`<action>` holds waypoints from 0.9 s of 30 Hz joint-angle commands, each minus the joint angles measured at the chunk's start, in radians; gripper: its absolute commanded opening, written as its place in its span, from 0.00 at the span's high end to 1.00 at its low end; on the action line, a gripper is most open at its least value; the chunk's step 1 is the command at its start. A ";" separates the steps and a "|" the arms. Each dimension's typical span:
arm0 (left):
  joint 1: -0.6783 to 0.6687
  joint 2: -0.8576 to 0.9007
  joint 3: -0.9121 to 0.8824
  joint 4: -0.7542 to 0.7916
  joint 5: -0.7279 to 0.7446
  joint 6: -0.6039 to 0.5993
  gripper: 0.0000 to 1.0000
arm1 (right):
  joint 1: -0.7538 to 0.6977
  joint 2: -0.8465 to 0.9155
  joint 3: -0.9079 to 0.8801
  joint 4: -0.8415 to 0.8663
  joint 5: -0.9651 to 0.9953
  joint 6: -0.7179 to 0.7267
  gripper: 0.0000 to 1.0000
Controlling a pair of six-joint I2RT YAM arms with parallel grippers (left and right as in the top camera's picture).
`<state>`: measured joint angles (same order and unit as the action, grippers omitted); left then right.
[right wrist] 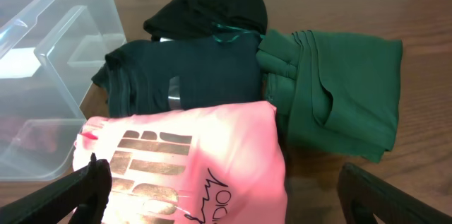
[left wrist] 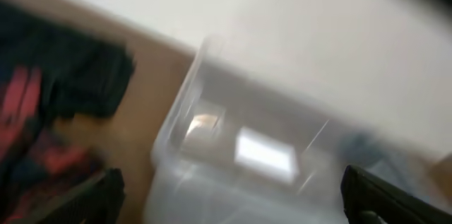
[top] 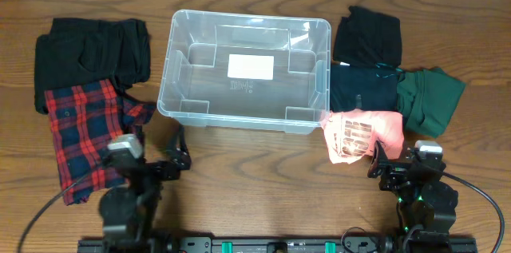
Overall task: Pack container
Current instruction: 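Reach the left gripper to the plaid shirt and grasp it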
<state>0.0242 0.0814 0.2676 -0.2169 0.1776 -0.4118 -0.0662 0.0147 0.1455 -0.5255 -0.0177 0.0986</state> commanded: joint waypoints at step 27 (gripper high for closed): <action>0.349 1.188 1.210 -0.959 -0.015 0.432 0.02 | -0.005 -0.007 -0.003 0.001 0.010 0.009 0.01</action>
<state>0.2749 1.1915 1.4376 -1.1393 0.0631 -0.0589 -0.0662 0.0124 0.1452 -0.5251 -0.0177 0.0986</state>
